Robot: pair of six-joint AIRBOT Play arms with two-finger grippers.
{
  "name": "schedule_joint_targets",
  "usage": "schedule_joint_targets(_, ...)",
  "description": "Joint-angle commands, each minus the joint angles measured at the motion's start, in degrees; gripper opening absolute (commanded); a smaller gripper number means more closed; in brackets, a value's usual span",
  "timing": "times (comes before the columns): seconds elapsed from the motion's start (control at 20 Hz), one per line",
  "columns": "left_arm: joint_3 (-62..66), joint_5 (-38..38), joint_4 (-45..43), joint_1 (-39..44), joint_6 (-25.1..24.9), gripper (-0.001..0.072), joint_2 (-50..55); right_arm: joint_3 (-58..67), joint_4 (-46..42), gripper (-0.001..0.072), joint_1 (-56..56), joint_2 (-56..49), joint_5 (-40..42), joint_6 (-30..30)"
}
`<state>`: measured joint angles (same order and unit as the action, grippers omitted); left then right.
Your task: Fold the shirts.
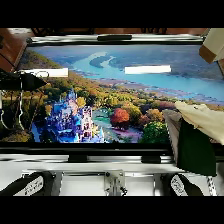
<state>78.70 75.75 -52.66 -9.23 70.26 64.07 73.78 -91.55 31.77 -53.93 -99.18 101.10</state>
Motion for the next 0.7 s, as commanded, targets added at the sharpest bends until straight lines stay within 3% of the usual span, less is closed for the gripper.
schedule_joint_targets(0.0,0.0,0.0,0.0,0.0,-0.2,0.0032,0.0,-12.5,-5.4,0.0072,0.0,6.8,-7.7,-1.5)
schedule_joint_targets(0.2,0.0,0.0,0.0,0.0,-0.2,0.0032,0.0,-25.7,-7.9,0.0083,0.0,13.4,-7.9,-3.3)
schedule_joint_targets(0.25,0.0,0.0,0.0,0.0,-0.2,0.0032,0.0,-28.4,-9.1,0.0151,0.0,14.4,-7.9,-4.0)
schedule_joint_targets(0.3,0.0,0.0,0.0,0.0,-0.2,0.0032,0.0,-30.6,-11.4,0.0374,0.0,15.1,-7.8,-5.3)
schedule_joint_targets(0.35,0.0,0.0,0.0,0.0,-0.2,0.0032,0.0,-32.0,-14.1,0.052,0.0,15.3,-7.8,-7.8)
schedule_joint_targets(0.5,0.0,1.1,-0.1,0.0,-0.2,0.0031,0.0,-29.4,-19.3,0.0523,-0.1,14.7,-3.8,-10.5)
schedule_joint_targets(0.6,0.1,0.6,-3.5,1.2,-0.1,0.0029,0.0,-19.7,-16.0,0.0521,-0.1,11.6,3.1,-11.7)
schedule_joint_targets(0.65,0.1,0.0,-9.6,3.3,1.2,0.0029,0.1,-13.1,-12.0,0.0521,-0.1,9.5,7.0,-11.0)
